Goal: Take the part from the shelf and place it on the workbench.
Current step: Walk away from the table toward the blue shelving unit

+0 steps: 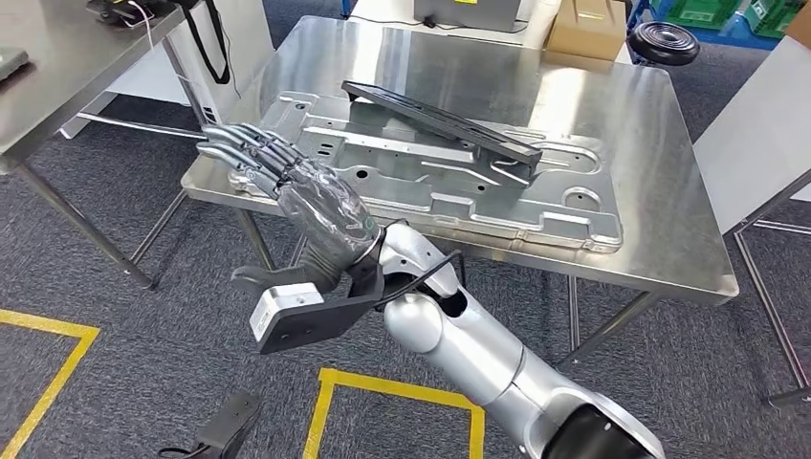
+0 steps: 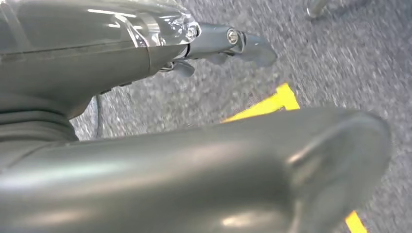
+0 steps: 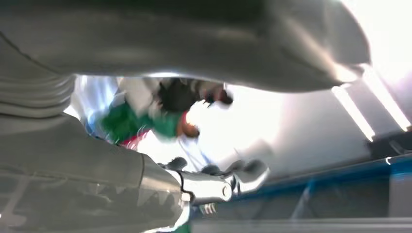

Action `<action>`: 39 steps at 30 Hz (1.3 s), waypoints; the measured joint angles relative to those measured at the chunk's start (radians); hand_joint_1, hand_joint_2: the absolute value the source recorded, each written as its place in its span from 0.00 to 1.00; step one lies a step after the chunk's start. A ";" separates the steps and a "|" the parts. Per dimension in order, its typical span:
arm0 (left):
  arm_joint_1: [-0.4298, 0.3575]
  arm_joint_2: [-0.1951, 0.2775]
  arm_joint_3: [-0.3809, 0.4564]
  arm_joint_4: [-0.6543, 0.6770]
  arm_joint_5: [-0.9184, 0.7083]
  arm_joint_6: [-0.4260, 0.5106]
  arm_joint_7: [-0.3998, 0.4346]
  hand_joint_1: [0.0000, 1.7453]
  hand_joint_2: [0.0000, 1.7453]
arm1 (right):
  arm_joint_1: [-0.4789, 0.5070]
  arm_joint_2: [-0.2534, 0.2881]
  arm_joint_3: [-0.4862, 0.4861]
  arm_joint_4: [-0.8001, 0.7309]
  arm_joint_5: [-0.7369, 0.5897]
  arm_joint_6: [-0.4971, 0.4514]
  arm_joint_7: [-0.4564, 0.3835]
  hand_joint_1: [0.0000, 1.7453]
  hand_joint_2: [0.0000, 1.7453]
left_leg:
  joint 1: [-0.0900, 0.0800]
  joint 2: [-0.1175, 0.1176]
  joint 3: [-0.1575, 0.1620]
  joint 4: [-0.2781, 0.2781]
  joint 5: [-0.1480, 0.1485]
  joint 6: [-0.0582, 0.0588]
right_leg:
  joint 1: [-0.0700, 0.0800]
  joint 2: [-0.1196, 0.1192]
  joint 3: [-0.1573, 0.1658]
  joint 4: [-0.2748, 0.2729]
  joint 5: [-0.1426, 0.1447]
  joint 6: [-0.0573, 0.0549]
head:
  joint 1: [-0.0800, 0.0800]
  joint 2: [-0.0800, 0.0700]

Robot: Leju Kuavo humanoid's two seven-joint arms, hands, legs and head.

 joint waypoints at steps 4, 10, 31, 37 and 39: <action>0.002 0.000 0.000 0.000 0.012 0.000 -0.004 0.00 0.00 | 0.041 0.005 0.006 0.012 -0.166 0.113 0.005 0.00 0.00 | -0.002 0.001 -0.042 0.001 0.031 0.001 | -0.001 0.000 -0.011 0.136 -0.048 0.001 | 0.013 0.000; 0.004 0.000 0.000 0.000 0.040 0.011 -0.006 0.00 0.00 | 0.072 0.035 -0.024 0.153 -0.534 0.323 0.143 0.00 0.00 | -0.003 0.001 -0.068 -0.003 0.069 -0.022 | 0.015 0.002 0.180 -0.158 0.014 -0.026 | 0.018 0.000; 0.039 0.011 0.001 0.000 0.086 0.042 -0.028 0.00 0.00 | 0.311 -0.032 -0.196 0.490 -1.037 0.671 0.068 0.00 0.00 | 0.008 -0.006 0.000 0.006 -0.016 -0.012 | -0.005 -0.002 -0.007 0.024 -0.023 -0.003 | 0.000 0.000; 0.053 0.018 0.002 0.000 0.101 0.060 -0.033 0.00 0.00 | 0.386 -0.059 -0.199 0.489 -0.873 0.510 -0.092 0.00 0.00 | -0.007 -0.002 -0.039 0.007 0.016 -0.005 | 0.004 -0.002 0.092 -0.001 -0.005 -0.023 | 0.021 0.000; 0.057 0.022 0.004 0.000 0.109 0.075 -0.037 0.00 0.00 | 0.407 -0.062 -0.212 0.491 -0.815 0.431 -0.152 0.00 0.00 | -0.008 -0.002 -0.044 0.006 0.027 -0.012 | 0.014 -0.001 0.168 -0.123 0.008 -0.038 | 0.021 0.000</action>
